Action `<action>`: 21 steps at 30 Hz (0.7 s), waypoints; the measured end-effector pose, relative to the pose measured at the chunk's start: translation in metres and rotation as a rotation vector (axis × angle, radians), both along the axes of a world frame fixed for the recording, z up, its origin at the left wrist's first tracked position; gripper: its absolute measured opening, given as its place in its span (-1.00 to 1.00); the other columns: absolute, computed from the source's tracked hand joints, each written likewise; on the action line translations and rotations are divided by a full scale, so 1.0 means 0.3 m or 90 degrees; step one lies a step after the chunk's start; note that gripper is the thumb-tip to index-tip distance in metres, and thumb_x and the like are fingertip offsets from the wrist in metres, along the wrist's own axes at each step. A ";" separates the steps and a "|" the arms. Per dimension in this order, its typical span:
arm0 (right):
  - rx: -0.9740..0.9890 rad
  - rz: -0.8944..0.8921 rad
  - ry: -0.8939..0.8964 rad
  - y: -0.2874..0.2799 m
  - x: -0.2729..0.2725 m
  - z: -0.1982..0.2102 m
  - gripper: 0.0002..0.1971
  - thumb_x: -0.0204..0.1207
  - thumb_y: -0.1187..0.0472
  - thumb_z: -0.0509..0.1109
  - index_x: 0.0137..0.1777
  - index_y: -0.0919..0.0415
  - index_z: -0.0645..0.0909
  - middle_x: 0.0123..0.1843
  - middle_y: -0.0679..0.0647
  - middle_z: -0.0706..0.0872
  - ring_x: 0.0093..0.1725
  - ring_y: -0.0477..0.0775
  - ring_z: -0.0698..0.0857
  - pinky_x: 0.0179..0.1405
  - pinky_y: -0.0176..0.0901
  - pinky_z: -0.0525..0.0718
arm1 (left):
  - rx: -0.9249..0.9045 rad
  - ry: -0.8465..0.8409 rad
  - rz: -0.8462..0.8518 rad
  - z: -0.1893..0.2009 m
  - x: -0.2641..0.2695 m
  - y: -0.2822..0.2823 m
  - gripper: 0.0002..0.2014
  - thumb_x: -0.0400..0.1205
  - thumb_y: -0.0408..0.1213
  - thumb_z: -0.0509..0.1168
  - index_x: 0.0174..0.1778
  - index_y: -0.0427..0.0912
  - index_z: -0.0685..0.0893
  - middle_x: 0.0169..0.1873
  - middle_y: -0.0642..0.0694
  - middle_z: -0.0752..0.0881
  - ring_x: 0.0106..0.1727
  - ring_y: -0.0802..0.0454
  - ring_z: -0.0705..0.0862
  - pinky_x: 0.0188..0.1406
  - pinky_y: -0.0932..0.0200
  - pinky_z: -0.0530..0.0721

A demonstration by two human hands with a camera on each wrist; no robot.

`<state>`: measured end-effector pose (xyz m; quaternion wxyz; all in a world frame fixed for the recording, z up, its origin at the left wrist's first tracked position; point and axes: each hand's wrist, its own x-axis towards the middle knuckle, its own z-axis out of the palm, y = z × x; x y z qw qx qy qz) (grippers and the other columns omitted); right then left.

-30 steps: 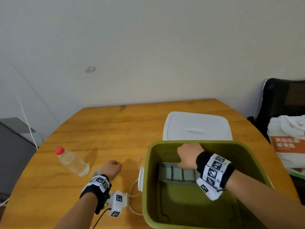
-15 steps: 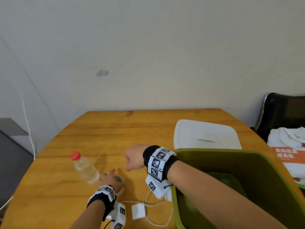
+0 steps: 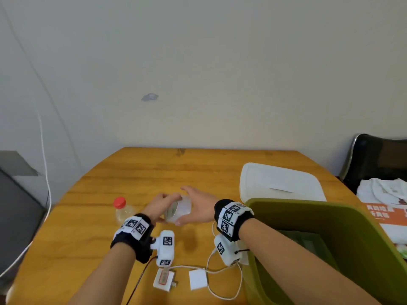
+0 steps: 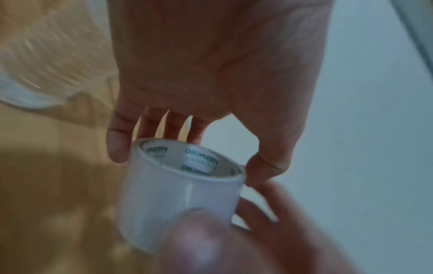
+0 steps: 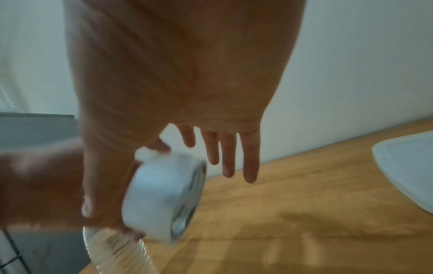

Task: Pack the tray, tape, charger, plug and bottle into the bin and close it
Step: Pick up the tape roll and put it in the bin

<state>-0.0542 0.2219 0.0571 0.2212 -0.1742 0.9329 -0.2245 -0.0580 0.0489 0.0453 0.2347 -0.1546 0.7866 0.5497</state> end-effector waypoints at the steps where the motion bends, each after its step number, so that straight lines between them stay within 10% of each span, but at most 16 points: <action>1: -0.024 -0.003 0.019 0.003 -0.001 -0.005 0.26 0.20 -0.40 0.61 0.77 -0.06 -0.05 0.71 0.08 0.30 0.55 0.20 0.49 0.42 0.19 0.57 | 0.053 -0.004 -0.016 0.042 0.001 0.012 -0.39 0.32 0.13 0.40 0.19 -0.19 0.65 0.03 -0.23 0.72 -0.10 -0.17 0.69 -0.33 0.07 0.68; 8: -0.257 -0.076 0.077 0.121 0.045 0.131 0.07 0.06 -0.15 0.80 0.51 -0.02 0.26 0.35 -0.05 0.56 0.18 0.06 0.67 0.16 -0.01 0.70 | 0.364 -0.040 -0.087 0.176 0.050 0.064 -0.49 0.50 0.07 0.37 0.23 -0.23 0.68 -0.05 -0.22 0.61 -0.19 -0.16 0.64 -0.26 -0.08 0.77; 12: -0.330 -0.055 0.108 0.281 0.113 0.251 -0.22 0.14 -0.20 0.75 0.34 -0.12 0.49 0.16 -0.08 0.69 0.08 0.03 0.73 -0.01 -0.11 0.74 | 0.341 -0.026 -0.111 0.174 0.078 0.114 -0.43 0.65 0.20 0.18 0.32 -0.22 0.61 -0.03 -0.19 0.75 -0.12 -0.14 0.74 -0.27 0.00 0.72; 21: 0.108 0.088 0.108 0.737 0.371 0.243 -0.09 0.21 -0.53 0.49 0.50 -0.21 0.28 0.16 -0.26 0.58 0.04 -0.11 0.65 -0.01 -0.23 0.69 | 0.068 0.247 -0.163 0.261 0.165 0.378 -0.73 0.69 -0.11 0.28 0.07 -0.26 0.70 -0.08 -0.08 0.84 -0.21 0.04 0.73 -0.28 0.13 0.61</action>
